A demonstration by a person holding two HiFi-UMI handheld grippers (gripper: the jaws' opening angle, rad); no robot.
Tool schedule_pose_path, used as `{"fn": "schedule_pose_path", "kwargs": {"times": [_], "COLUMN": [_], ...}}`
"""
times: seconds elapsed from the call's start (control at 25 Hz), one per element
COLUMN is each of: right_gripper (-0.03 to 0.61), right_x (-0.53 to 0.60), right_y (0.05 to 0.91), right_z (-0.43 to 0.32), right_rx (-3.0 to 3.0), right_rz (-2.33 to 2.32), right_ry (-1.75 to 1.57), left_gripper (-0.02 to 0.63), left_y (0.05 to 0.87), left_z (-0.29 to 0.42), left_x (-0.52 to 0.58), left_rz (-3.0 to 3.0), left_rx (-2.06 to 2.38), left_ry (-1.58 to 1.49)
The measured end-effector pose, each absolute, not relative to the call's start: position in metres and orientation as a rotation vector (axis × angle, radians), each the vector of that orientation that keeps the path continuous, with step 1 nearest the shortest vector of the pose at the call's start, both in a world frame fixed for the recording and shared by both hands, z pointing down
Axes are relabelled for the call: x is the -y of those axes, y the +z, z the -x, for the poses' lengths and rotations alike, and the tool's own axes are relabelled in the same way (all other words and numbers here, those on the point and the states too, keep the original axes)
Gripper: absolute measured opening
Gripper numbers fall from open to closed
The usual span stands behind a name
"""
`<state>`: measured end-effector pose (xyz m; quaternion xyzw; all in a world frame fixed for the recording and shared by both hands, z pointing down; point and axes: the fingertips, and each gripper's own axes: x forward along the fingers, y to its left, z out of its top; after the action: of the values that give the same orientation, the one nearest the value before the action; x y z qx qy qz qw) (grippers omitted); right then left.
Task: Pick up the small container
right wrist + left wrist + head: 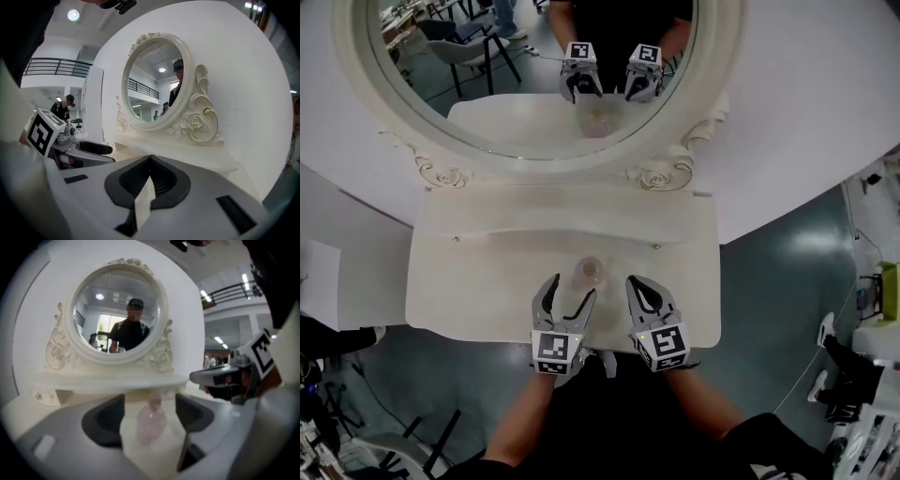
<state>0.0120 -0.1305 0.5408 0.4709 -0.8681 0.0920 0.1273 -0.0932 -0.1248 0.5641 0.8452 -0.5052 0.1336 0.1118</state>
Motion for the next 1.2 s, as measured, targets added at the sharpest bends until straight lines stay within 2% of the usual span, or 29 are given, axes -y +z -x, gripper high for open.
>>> {"fn": "schedule_pose_path", "kwargs": {"times": [0.12,0.36,1.2], "right_gripper": [-0.005,-0.005,-0.005], "right_x": [0.131,0.134,0.159], "right_y": [0.547,0.562,0.577], "right_z": [-0.013,-0.016,-0.033], "right_rx": [2.519,2.498,2.479], "right_rz": [-1.359,-1.343,-1.339], "right_ry": [0.278,0.297,0.332], "left_gripper": [0.4,0.466,0.472], "left_y": [0.584,0.618,0.671], "left_z": [0.086,0.071,0.053], "left_x": [0.127,0.133,0.175], "left_rz": [-2.478,-2.445,-2.335], "left_rx": [1.445,1.373,1.317], "left_ry": [0.463,0.552,0.783]}}
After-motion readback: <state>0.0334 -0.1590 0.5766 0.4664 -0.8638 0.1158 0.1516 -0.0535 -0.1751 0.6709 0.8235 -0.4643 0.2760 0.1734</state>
